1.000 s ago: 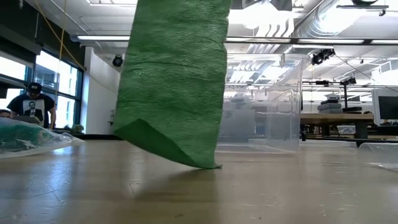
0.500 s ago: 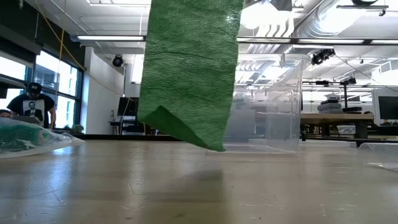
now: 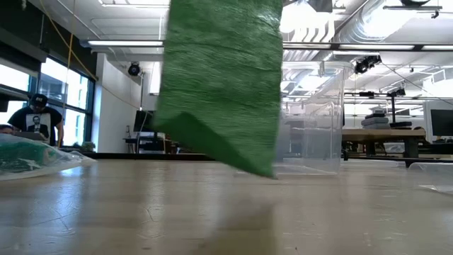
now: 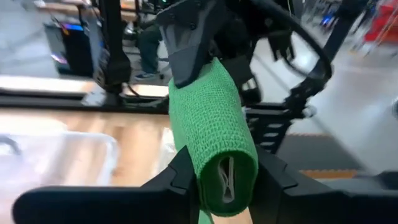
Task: Roll bandage
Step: Roll the green bandage
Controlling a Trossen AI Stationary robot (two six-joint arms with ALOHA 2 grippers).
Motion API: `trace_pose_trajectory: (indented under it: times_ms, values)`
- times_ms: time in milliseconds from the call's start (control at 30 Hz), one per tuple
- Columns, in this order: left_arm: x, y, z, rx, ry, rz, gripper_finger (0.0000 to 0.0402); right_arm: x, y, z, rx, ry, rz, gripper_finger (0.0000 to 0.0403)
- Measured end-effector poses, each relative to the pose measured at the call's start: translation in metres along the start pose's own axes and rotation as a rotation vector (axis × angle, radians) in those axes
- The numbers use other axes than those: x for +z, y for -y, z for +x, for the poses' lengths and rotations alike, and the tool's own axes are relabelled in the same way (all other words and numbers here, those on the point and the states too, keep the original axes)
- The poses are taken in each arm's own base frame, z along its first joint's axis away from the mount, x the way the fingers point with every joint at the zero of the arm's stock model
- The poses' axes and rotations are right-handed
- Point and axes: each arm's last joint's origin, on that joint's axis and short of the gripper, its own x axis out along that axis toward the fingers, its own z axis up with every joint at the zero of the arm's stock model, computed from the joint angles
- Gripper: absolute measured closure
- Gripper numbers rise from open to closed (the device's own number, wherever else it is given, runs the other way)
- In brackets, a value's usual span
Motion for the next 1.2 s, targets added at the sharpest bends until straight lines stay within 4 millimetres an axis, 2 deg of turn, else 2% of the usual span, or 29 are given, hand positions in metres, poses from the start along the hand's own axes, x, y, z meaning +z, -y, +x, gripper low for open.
trace_pose_trajectory:
  times_ms: [200, 300, 500, 700, 933, 1200]
  values:
    - [-0.004, 0.008, -0.003, 0.044, -0.019, 0.227, 0.032, -0.007, 0.002, -0.004, 0.054, -0.029, 0.263, 0.0194]
    - [-0.005, 0.012, -0.005, 0.053, -0.021, 0.333, 0.032, -0.011, 0.005, 0.0, 0.084, -0.043, 0.379, 0.0165]
    - [-0.006, 0.015, -0.007, 0.082, -0.025, 0.473, 0.0321, -0.009, 0.012, 0.007, 0.078, -0.01, 0.518, 0.0168]
    - [-0.006, 0.015, -0.008, 0.117, -0.035, 0.493, 0.0321, -0.007, 0.012, 0.006, 0.099, 0.017, 0.509, 0.0175]
    - [-0.007, 0.014, -0.008, 0.161, -0.044, 0.492, 0.0321, -0.005, 0.01, 0.001, 0.107, -0.003, 0.509, 0.0173]
    - [-0.005, 0.014, -0.009, 0.177, -0.019, 0.36, 0.0321, 0.001, 0.015, -0.006, 0.119, -0.01, 0.523, 0.0166]
